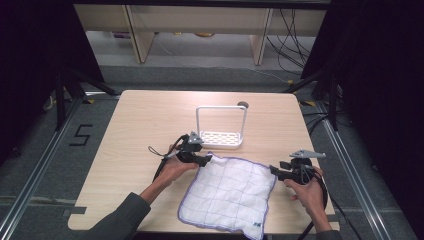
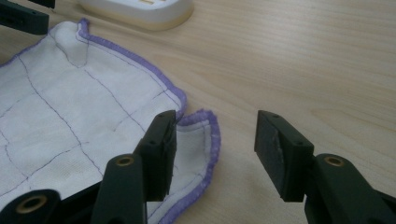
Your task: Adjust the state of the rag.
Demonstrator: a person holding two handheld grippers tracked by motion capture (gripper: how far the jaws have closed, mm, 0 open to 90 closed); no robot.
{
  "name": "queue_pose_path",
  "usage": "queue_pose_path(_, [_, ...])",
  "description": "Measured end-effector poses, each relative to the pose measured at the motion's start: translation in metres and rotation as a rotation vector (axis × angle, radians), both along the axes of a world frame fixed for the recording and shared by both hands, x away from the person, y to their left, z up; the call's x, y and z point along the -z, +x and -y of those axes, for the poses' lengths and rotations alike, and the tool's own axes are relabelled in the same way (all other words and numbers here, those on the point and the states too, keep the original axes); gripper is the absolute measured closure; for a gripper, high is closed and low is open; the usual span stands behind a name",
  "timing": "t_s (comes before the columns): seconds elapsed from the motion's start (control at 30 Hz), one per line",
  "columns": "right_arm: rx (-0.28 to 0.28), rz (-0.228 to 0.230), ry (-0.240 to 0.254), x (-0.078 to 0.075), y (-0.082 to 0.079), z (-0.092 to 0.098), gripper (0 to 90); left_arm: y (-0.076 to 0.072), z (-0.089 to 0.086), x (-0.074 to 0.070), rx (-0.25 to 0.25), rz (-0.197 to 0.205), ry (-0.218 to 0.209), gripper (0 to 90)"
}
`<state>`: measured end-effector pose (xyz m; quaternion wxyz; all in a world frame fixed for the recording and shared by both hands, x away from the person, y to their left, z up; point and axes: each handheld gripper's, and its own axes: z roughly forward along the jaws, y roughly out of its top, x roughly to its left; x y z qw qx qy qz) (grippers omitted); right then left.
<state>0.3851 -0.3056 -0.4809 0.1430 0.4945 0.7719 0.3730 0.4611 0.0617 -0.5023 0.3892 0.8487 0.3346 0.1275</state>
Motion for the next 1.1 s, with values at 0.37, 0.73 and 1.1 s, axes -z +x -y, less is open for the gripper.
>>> queue_pose_path(0.37, [-0.008,-0.028,-0.024,0.006,0.004,-0.008,48.6,-0.001,0.013,0.009,0.084,0.024,0.060,55.9])
queue_pose_path(0.73, [-0.061,-0.036,-0.063,0.008,0.012,-0.011,85.9,-0.003,0.001,0.004,0.079,0.006,-0.016,84.7])
queue_pose_path(1.1, [-0.124,0.046,-0.043,-0.011,0.034,-0.026,87.3,-0.010,-0.031,-0.015,0.021,0.084,-0.087,85.0])
